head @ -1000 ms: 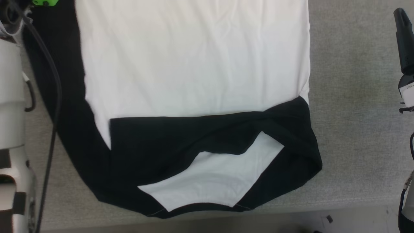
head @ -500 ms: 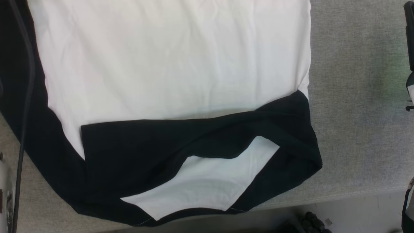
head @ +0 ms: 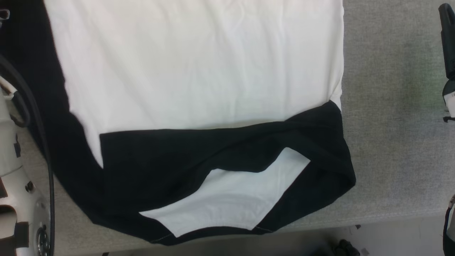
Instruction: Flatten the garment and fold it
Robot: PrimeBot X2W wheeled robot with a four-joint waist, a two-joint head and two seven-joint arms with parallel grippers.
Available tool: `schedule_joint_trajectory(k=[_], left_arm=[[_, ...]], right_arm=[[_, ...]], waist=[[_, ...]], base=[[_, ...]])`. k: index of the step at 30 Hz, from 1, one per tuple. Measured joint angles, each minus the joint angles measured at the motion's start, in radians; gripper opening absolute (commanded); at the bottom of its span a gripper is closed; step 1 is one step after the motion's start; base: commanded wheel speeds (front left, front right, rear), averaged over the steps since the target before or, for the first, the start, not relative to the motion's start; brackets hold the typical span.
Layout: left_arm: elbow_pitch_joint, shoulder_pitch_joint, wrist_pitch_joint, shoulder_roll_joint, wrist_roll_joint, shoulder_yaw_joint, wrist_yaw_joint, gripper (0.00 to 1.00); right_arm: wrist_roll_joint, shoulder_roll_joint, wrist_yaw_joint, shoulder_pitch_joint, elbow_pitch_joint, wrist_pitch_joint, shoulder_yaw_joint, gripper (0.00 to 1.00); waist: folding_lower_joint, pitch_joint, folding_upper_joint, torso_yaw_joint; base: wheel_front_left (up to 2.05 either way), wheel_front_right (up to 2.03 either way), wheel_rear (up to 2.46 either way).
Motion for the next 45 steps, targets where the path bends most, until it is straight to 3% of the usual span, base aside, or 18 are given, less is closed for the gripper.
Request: schedule_joint_trajectory(k=[11, 17, 21, 31, 35, 38, 45], left_arm=[[0.087, 0.119, -0.206, 0.001, -0.033, 0.135, 0.033, 0.00], [0.074, 0.183, -0.264, -0.010, -0.064, 0.139, -0.025, 0.00], [0.012, 0.201, -0.278, -0.073, -0.081, 0.088, -0.067, 0.00], [-0.054, 0.390, -0.281, -0.274, -0.086, -0.209, -0.140, 0.00], [-0.039, 0.471, -0.299, -0.282, -0.161, -0.376, -0.146, 0.00], [-0.026, 0.512, -0.330, -0.282, -0.251, -0.521, -0.127, 0.00], [0.083, 0.540, -0.345, -0.287, -0.311, -0.789, -0.110, 0.00]], right_arm=[[-0.025, -0.006, 0.000, 0.033, 0.034, 0.013, -0.007, 1.00], [-0.036, 0.013, 0.000, 0.070, 0.059, 0.018, -0.008, 1.00], [-0.042, 0.023, 0.000, 0.101, 0.068, 0.021, -0.020, 1.00], [-0.049, 0.046, 0.000, 0.165, 0.075, 0.027, -0.038, 1.00], [-0.049, 0.053, 0.000, 0.176, 0.074, 0.036, -0.035, 1.00], [-0.049, 0.059, 0.000, 0.177, 0.074, 0.036, -0.030, 1.00], [-0.049, 0.063, 0.000, 0.186, 0.075, 0.036, -0.033, 1.00]], waist=[[-0.0001, -0.155, 0.0000, 0.071], [-0.0001, -0.263, 0.0000, 0.110], [-0.0001, -0.337, 0.0000, 0.133], [-0.0002, -0.491, 0.0000, 0.168], [-0.0002, -0.525, 0.0000, 0.164], [-0.0002, -0.533, 0.0000, 0.146], [-0.0002, -0.521, 0.0000, 0.096]], base=[[0.00, 0.00, 0.00], [0.00, 0.00, 0.00], [0.00, 0.00, 0.00], [0.00, 0.00, 0.00], [0.00, 0.00, 0.00], [0.00, 0.00, 0.00], [0.00, 0.00, 0.00]])
